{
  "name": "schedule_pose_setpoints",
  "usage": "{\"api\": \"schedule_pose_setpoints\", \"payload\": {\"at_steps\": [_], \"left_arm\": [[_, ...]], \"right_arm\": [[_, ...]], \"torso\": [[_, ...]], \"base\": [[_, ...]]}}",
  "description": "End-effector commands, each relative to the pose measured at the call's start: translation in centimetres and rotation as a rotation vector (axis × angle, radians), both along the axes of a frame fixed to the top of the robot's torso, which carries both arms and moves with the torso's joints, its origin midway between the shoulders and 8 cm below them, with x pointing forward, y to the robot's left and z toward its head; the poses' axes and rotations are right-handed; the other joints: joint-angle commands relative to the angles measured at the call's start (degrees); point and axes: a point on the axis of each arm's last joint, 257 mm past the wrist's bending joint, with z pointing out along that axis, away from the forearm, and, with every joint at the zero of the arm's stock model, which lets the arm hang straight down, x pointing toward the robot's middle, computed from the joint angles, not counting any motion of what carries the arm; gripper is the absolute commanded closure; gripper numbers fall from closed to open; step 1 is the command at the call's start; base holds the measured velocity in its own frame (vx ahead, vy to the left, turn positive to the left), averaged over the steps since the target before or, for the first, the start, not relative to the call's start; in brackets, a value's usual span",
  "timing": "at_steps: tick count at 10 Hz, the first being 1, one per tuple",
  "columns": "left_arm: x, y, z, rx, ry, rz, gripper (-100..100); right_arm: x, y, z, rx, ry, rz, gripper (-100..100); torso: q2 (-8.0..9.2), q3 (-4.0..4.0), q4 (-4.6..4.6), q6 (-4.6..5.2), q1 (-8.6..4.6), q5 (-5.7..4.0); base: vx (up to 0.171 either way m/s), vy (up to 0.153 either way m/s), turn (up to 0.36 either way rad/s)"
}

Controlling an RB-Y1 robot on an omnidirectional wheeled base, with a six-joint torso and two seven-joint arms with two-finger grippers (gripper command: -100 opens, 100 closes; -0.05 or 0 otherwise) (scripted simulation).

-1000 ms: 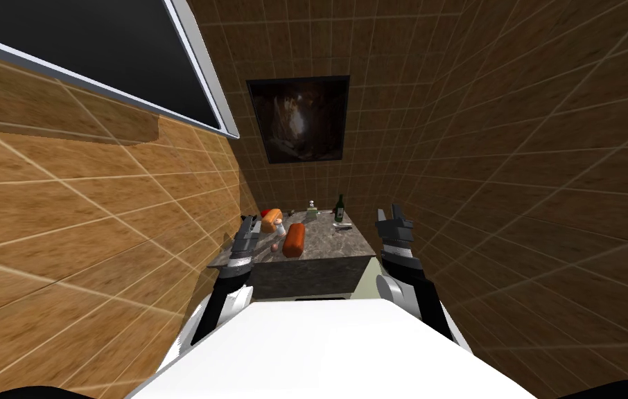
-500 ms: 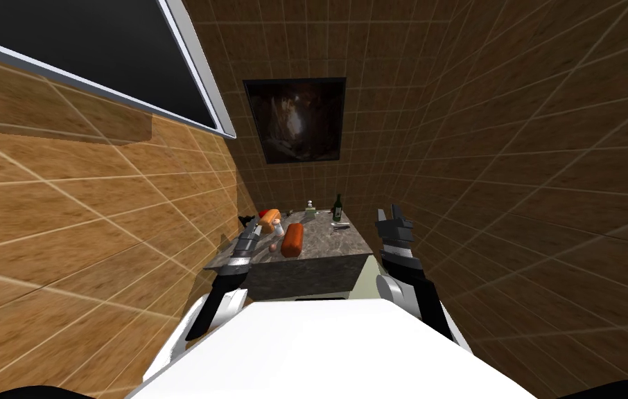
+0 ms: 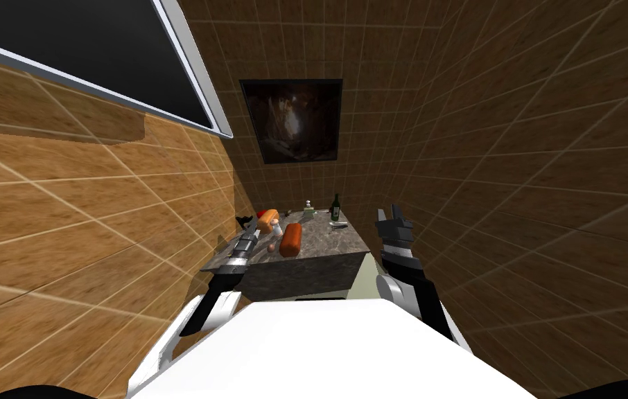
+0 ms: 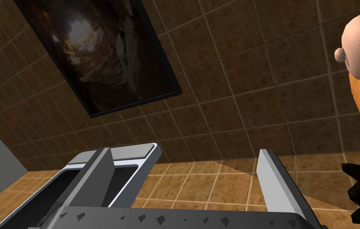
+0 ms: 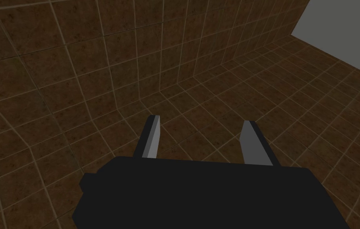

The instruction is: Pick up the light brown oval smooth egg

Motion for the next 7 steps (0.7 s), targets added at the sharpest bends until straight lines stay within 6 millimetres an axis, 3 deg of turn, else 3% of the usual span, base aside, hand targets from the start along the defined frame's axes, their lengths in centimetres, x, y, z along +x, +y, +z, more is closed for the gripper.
{"api": "schedule_pose_setpoints", "payload": {"at_steps": [1, 4, 7], "left_arm": [[0.6, 1.4, -1.6, 0.013, 0.063, 0.022, -100], [0.9, 2.5, -3.0, 0.024, 0.117, 0.042, -100], [1.4, 4.9, -5.5, 0.046, 0.217, 0.085, -100]], "right_arm": [[0.0, 0.0, 0.0, 0.0, 0.0, 0.0, 0], [0.0, 0.0, 0.0, 0.0, 0.0, 0.0, 0], [0.0, 0.0, 0.0, 0.0, 0.0, 0.0, 0]], "torso": [[0.0, 0.0, 0.0, 0.0, 0.0, 0.0], [-0.01, 0.0, 0.0, 0.0, -0.01, 0.0], [0.01, 0.01, 0.0, 0.01, -0.02, 0.0]], "base": [[-0.01, -0.009, -0.043], [-0.009, -0.009, -0.03], [-0.016, -0.015, -0.045]]}}
